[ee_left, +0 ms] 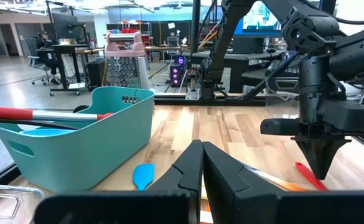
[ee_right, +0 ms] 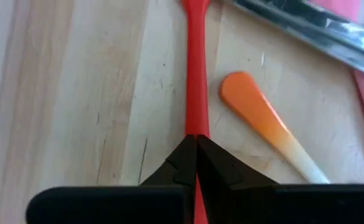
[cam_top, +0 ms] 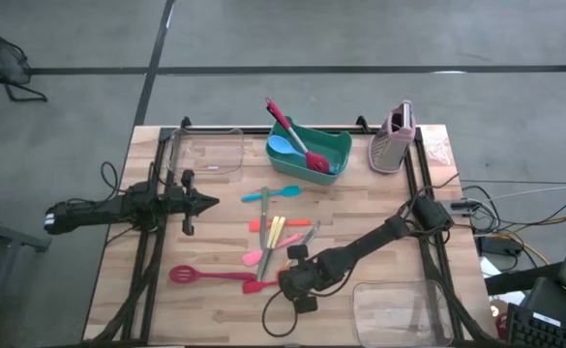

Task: Pick & Place Kitchen Items
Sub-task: Put the red spatula into the bottom transparent bin

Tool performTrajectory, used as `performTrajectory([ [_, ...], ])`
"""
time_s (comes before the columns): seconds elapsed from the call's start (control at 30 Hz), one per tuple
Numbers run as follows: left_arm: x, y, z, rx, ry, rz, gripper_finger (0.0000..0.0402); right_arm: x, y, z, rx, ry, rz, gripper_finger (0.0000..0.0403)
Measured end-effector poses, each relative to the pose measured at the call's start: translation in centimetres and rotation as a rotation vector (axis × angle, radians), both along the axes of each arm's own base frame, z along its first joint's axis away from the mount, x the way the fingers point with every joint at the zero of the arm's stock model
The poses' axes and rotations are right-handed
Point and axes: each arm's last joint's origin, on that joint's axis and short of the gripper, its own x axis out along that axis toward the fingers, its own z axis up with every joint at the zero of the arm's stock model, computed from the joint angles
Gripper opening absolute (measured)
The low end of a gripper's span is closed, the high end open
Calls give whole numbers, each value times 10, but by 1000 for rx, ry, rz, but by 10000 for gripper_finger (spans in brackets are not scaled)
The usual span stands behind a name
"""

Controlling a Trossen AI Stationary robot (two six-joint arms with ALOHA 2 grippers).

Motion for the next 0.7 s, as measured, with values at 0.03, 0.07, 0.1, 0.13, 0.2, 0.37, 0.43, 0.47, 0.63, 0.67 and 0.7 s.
performTrajectory([
  [0.03, 0, 0, 0, 0, 0, 0, 19, 1, 1, 3, 5, -10, 0, 6],
  [0.07, 0, 0, 0, 0, 0, 0, 19, 3, 1, 6, 11, -24, 0, 6],
  [0.1, 0, 0, 0, 0, 0, 0, 19, 5, 3, 9, 19, -40, 0, 7],
  [0.13, 0, 0, 0, 0, 0, 0, 19, 8, 4, 11, 30, -63, 0, 7],
  [0.2, 0, 0, 0, 0, 0, 0, 19, 13, 6, 12, 48, -101, 0, 7],
  [0.37, 0, 0, 0, 0, 0, 0, 19, 22, 10, 17, 93, -197, -3, 11],
  [0.43, 0, 0, 0, 0, 0, 0, 19, 25, 10, 19, 109, -230, -5, 22],
  [0.47, 0, 0, 0, 0, 0, 0, 19, 27, 9, 20, 116, -244, -10, 30],
  [0.63, 0, 0, 0, 0, 0, 0, 19, 31, 10, 24, 147, -301, -21, 93],
  [0.67, 0, 0, 0, 0, 0, 0, 19, 31, 10, 24, 148, -309, -24, 107],
  [0.7, 0, 0, 0, 0, 0, 0, 19, 32, 10, 25, 148, -319, -28, 120],
])
